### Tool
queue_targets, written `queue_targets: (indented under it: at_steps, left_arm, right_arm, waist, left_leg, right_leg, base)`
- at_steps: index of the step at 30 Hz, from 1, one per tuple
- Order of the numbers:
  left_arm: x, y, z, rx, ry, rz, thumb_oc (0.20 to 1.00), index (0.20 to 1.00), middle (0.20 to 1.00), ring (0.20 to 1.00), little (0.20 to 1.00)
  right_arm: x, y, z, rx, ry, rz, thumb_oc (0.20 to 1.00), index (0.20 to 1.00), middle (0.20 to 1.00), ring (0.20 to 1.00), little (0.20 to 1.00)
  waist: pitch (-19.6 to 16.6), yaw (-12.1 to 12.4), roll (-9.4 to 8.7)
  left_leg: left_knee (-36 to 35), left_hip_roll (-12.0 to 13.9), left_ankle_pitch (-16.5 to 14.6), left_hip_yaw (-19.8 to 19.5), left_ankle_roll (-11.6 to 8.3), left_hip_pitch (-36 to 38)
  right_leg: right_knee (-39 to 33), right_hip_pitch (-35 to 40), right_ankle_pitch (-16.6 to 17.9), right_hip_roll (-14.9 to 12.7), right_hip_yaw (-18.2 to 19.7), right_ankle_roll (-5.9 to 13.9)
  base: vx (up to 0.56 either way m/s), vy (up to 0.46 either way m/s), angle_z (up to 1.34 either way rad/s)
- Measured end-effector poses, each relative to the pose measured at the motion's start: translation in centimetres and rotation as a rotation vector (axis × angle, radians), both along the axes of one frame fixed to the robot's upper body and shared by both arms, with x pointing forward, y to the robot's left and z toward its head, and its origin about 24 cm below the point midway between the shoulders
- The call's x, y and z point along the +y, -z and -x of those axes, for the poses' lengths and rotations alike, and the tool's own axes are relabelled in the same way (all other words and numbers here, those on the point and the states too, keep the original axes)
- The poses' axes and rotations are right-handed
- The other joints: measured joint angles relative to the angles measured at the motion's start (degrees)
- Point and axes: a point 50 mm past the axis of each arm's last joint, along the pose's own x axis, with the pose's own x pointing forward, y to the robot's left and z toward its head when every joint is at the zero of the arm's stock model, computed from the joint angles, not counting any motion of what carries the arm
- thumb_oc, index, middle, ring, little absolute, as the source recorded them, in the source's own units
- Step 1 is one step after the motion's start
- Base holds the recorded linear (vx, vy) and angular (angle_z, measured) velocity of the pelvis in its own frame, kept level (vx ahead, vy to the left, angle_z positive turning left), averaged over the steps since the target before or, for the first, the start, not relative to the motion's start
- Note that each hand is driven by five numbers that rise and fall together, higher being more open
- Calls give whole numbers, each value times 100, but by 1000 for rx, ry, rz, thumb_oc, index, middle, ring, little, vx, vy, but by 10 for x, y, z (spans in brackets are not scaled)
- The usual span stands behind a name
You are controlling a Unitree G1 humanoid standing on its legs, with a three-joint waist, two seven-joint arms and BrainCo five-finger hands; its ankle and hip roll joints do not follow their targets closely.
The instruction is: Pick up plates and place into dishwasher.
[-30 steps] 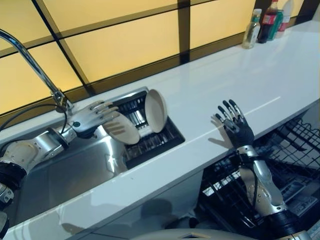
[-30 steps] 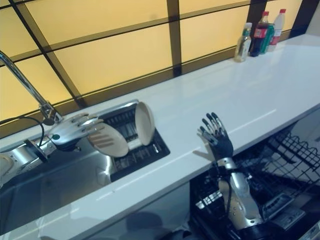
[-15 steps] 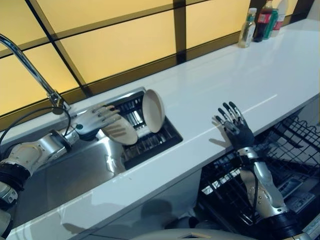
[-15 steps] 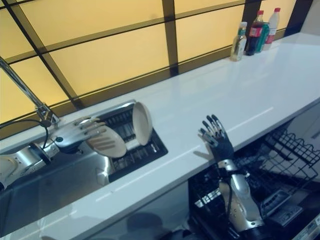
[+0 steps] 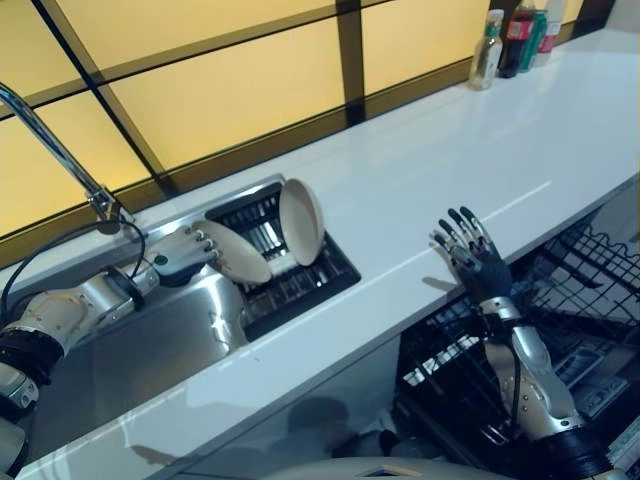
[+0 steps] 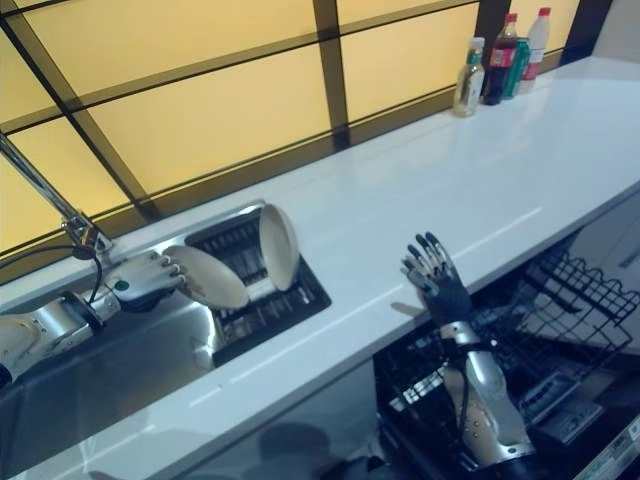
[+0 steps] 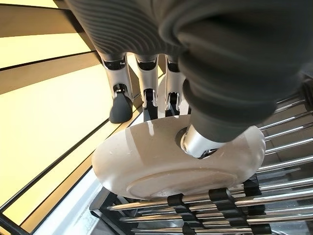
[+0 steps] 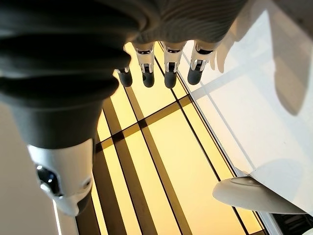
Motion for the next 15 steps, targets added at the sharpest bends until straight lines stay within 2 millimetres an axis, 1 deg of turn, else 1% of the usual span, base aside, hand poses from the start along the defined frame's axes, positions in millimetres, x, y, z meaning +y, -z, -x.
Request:
queue_targets:
  at_steps: [15]
  left_arm:
    - [2, 0, 0, -14, -8, 6, 200, 200, 200, 200, 200]
  right_arm:
    - [-2, -2, 0, -10, -4, 4, 1000, 1000, 1000, 1000, 1000]
  waist:
    - [65, 0, 0]
  left_leg:
    - [0, 3, 0, 1, 0, 3]
  right_leg:
    - [-2, 3, 1, 0, 0, 1]
  base:
    - [0, 0, 0]
